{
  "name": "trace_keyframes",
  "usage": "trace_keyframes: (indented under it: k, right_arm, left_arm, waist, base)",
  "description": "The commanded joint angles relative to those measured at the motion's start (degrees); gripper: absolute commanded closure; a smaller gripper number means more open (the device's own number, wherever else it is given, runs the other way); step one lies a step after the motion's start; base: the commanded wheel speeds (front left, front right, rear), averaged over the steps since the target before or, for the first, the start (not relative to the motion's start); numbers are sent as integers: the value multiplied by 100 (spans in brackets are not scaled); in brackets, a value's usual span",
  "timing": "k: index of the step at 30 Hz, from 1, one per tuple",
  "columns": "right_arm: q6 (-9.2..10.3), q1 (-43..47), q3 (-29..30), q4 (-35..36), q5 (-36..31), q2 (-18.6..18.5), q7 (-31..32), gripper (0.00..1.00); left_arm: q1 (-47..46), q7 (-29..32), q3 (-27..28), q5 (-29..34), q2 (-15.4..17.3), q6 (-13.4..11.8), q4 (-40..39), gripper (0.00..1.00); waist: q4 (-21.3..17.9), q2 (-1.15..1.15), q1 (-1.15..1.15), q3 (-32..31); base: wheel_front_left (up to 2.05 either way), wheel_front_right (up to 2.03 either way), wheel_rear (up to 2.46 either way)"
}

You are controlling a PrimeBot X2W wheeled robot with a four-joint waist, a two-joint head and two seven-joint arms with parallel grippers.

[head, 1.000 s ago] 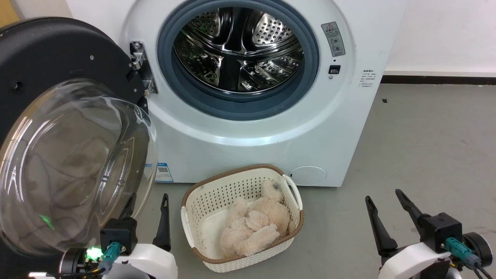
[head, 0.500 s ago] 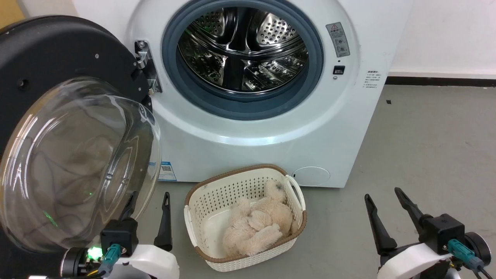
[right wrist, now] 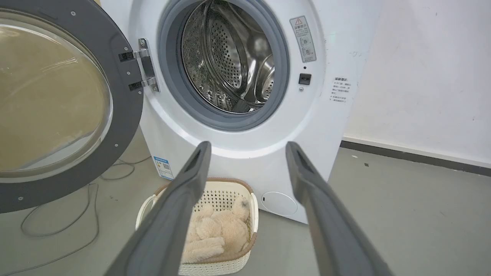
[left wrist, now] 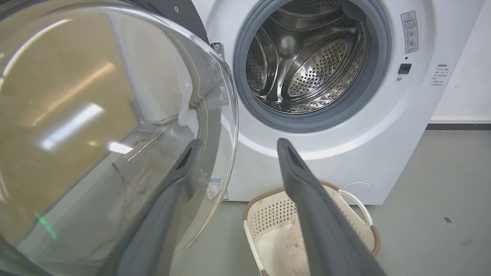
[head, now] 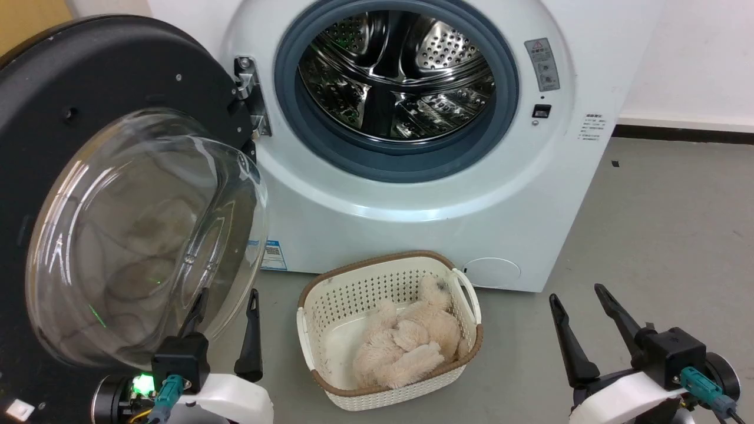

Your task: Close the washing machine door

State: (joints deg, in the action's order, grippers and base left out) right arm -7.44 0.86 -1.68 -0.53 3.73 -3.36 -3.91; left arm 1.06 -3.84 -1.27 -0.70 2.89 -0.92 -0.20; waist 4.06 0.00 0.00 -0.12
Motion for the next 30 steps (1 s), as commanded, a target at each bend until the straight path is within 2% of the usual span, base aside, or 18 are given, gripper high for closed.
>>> trace_keyframes:
  k: [1, 30]
  right_arm:
    - [-1, 35, -25, -15, 54, -31, -61, 0]
    - [-2, 115, -239, -108, 344, -88, -395, 0]
  left_arm:
    - [68, -66, -7, -37, 0, -40, -34, 0]
    - [188, -401, 9, -73, 0, -47, -109, 0]
  waist:
    - [39, 0, 0, -6]
    - [973, 0, 0, -88]
  base:
    - [0, 0, 0]
    - [0, 0, 0]
